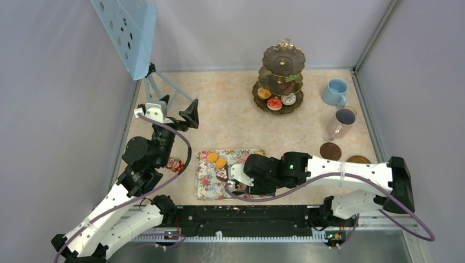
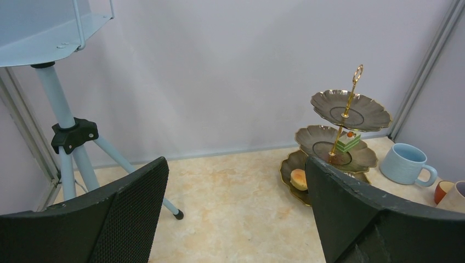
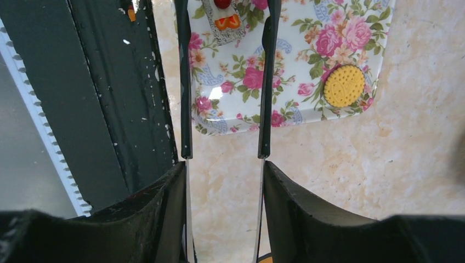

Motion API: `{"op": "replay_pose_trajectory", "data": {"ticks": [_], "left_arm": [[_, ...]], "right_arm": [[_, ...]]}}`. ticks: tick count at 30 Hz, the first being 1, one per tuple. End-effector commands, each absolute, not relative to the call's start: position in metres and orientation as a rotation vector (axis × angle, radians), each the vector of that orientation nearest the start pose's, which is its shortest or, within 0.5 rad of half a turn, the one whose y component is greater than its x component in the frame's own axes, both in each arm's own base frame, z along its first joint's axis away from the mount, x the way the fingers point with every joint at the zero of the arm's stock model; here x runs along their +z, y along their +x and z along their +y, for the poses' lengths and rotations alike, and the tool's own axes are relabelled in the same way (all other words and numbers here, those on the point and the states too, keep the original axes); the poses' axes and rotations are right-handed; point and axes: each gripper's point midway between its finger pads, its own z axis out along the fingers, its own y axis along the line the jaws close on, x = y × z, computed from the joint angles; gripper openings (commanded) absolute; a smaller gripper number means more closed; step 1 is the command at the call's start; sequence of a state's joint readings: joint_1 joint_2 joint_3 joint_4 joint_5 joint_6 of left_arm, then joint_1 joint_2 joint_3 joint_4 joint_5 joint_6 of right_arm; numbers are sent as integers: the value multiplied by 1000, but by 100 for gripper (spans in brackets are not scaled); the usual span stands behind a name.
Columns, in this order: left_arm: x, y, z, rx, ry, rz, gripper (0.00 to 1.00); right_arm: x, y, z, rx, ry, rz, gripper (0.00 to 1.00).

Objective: Serve the afternoon tea

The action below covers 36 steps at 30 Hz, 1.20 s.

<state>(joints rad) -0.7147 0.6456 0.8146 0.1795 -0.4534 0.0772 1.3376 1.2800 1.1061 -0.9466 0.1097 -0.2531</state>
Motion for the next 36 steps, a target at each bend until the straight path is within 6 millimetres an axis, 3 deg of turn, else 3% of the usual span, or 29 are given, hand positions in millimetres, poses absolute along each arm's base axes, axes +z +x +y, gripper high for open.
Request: {"op": "replay_pose_trajectory", "data": {"ticks": [1,22,36], "left_arm": [[423,255,-116,-289,84,1224,99],[422,255,-119,-305,93,1224,99],[422,255,-120,-304,94,1227,99]], "right_arm": [[144,92,261,179,-1908,1865,48],[128,91,264,119,-1950,1864,40],[128,89,262,114,-1950,1861,23]]}}
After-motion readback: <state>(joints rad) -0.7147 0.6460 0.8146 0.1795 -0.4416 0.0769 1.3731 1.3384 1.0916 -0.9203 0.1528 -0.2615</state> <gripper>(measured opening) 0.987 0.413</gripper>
